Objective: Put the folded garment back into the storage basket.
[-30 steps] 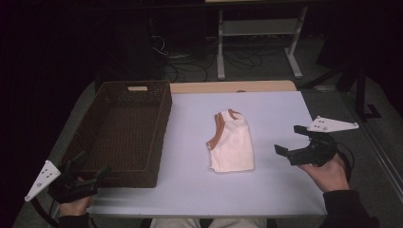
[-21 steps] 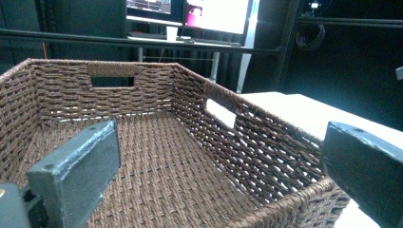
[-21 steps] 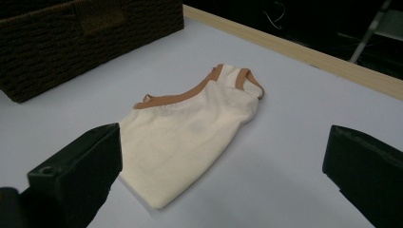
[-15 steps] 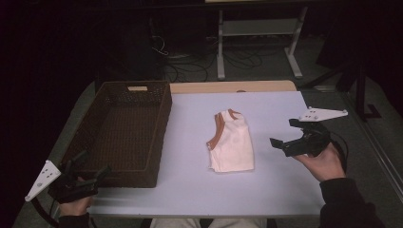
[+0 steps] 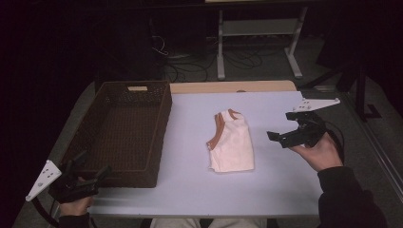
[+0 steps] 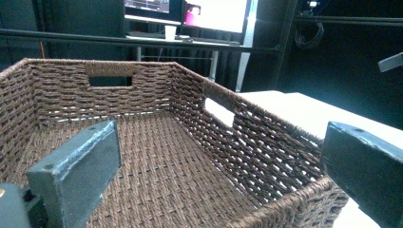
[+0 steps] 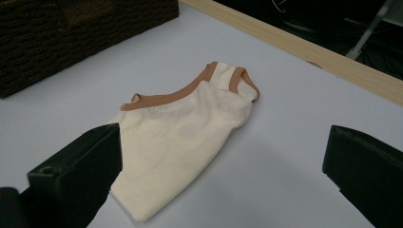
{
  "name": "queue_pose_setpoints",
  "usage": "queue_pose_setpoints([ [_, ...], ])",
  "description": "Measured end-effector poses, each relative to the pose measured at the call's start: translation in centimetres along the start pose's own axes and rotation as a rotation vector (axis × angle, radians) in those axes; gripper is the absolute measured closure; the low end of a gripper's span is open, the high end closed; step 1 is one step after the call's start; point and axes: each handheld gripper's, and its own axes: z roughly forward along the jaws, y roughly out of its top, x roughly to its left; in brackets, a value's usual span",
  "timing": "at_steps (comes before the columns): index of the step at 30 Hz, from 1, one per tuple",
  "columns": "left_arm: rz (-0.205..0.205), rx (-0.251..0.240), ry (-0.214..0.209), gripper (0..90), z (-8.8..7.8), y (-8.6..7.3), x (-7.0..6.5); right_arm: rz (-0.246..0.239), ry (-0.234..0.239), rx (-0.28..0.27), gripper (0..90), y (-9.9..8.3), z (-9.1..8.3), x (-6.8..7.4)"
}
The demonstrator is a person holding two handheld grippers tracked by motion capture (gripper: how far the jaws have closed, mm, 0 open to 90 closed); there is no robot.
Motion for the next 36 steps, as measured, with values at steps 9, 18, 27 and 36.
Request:
queue_pose_setpoints([
  [9,0.001,0.000,-0.002,0.0,0.0,0.0,-0.1,0.005,0.008,0.052,0.0,0.9,1.7,-0.7],
  [18,0.009,0.006,-0.006,0.0,0.2,0.0,-0.1,0.026,0.003,0.127,0.0,0.6,3.8,-1.9],
  [27,0.011,0.008,-0.008,0.0,0.2,0.0,-0.1,0.026,-0.003,0.153,0.0,0.6,5.5,-2.3],
  [36,0.012,0.008,-0.010,0.0,0.2,0.0,-0.1,0.037,-0.005,0.210,0.0,0.4,7.2,-2.4],
])
